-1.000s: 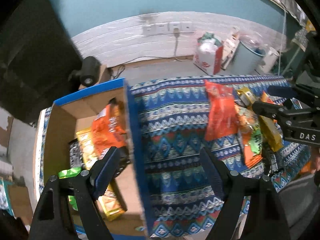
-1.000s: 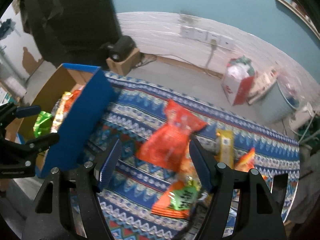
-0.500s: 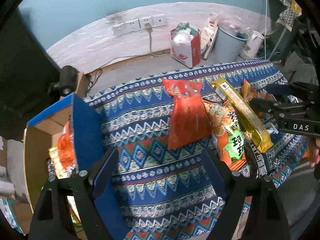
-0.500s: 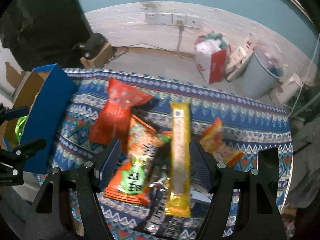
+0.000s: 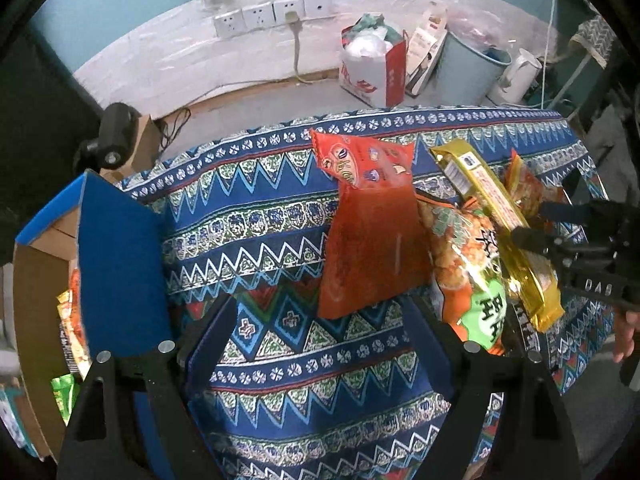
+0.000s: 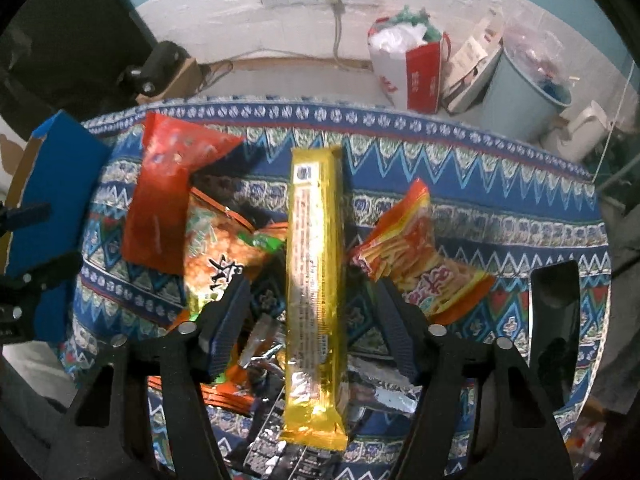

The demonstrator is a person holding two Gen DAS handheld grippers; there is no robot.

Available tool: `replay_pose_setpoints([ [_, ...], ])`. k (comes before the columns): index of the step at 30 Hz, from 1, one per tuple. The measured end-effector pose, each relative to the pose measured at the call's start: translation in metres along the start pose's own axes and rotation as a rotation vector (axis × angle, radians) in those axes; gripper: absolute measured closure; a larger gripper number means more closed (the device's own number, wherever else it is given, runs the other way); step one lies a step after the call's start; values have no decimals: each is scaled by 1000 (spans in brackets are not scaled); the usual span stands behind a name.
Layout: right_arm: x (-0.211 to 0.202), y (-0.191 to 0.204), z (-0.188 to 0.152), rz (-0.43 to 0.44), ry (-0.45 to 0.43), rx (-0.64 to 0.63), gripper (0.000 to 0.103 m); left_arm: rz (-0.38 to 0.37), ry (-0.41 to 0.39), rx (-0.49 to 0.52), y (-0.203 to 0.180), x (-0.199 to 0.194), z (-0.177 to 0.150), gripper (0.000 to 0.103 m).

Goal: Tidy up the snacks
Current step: 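Grasp the red snack bag with the left tool while the right tool grasps the yellow bar pack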

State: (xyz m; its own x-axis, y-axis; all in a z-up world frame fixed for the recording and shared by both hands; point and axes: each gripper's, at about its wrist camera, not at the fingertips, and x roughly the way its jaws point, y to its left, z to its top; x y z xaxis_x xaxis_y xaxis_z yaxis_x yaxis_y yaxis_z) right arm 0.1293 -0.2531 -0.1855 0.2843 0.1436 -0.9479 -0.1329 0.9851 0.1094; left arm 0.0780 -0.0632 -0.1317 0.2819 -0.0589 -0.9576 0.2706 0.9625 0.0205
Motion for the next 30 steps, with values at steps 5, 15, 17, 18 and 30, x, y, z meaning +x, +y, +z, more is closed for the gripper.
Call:
replay_pose_setpoints([
  [5,18,2,0,12,39,-13,47,-32,25,-48,4,14,9,17],
  [15,48,0,1,-3,86,-27,60,-65,24,-78,-6,29,29,17],
  [17,54,-2,1,-6,93,-24,68,-77,24,-97,-8,32,35,17],
  [18,55,-3,0,-11,91,-26,70,-85,23,-109,-8,33,38,17],
  [30,31,-12,6,-4,-8,-28,71,-84,22,-151,-23,60,67,17],
])
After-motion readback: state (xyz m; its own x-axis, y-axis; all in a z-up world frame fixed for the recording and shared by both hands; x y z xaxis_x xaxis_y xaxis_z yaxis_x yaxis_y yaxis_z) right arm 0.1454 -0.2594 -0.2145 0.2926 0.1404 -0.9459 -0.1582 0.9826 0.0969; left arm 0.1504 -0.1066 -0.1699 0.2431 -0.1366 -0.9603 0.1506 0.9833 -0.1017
